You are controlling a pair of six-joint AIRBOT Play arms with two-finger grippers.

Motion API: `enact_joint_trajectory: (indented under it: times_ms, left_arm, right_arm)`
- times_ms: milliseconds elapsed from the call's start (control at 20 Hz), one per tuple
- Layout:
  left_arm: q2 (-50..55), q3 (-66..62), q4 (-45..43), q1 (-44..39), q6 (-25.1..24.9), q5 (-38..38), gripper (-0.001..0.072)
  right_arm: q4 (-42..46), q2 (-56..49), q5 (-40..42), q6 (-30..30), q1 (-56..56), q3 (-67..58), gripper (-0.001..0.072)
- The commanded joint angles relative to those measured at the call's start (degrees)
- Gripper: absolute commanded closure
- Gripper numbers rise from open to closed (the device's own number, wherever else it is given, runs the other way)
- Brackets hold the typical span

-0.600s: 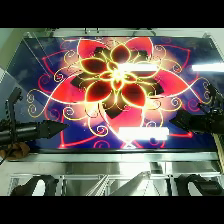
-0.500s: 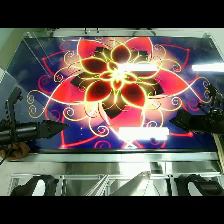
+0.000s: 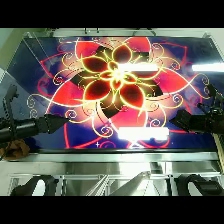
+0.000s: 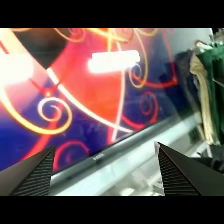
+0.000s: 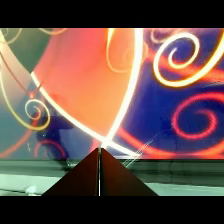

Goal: Fold the shirts.

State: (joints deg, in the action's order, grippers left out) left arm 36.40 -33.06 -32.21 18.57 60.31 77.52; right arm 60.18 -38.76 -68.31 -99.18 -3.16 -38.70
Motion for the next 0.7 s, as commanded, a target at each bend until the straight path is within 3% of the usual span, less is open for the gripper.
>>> enact_joint_trajectory:
  times_ms: [0,150,200,250,400,650]
  left_arm:
    - [0.0,-4.3,-15.6,0.3,10.1,-6.6,-0.0010]
    - [0.0,-11.7,-42.2,6.4,25.8,-7.0,-0.0010]
    - [0.0,-13.2,-48.2,9.9,28.6,-6.7,-0.0009]
    - [0.0,-14.0,-52.0,14.0,29.9,-6.8,-0.0009]
    - [0.0,-12.5,-52.7,27.6,30.0,-7.7,0.0008]
    - [8.5,-5.7,-52.8,31.0,29.1,-13.3,0.0008]
  right_arm:
    - [0.0,0.0,0.0,0.0,0.0,0.0,0.0693]
    - [0.0,0.0,0.0,0.0,0.0,0.0,0.0693]
    - [0.0,0.0,0.0,0.0,0.0,0.0,0.0693]
    - [0.0,0.0,0.0,0.0,0.0,0.0,0.0693]
    - [0.0,0.0,0.0,0.0,0.0,0.0,0.0693]
    - [0.0,0.0,0.0,0.0,0.0,0.0,0.0693]
